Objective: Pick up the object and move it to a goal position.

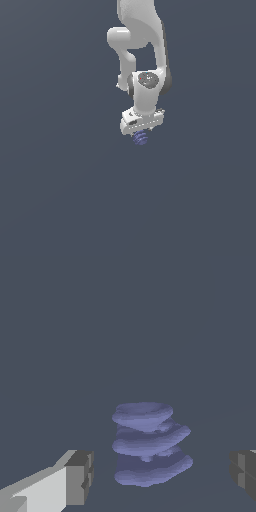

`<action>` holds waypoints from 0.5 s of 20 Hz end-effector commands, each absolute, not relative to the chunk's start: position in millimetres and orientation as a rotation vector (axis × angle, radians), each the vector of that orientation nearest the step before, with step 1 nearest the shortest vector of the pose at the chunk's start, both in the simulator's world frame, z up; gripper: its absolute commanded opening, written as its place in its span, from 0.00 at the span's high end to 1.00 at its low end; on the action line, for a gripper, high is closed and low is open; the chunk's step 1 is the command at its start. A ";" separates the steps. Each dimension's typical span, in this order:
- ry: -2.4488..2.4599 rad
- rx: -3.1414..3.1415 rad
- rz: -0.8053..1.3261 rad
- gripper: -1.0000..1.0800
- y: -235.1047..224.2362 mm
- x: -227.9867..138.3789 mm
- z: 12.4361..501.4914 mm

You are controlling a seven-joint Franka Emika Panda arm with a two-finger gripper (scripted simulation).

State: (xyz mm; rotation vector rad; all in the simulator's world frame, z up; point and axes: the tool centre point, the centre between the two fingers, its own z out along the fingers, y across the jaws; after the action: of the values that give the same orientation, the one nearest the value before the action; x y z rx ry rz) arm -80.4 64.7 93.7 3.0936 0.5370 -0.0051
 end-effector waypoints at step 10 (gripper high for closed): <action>0.573 3.089 -0.001 0.04 69.7 -86.6 82.2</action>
State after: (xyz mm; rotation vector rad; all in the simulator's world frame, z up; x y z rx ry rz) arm -86.1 69.8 85.9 3.0887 0.5725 -0.0002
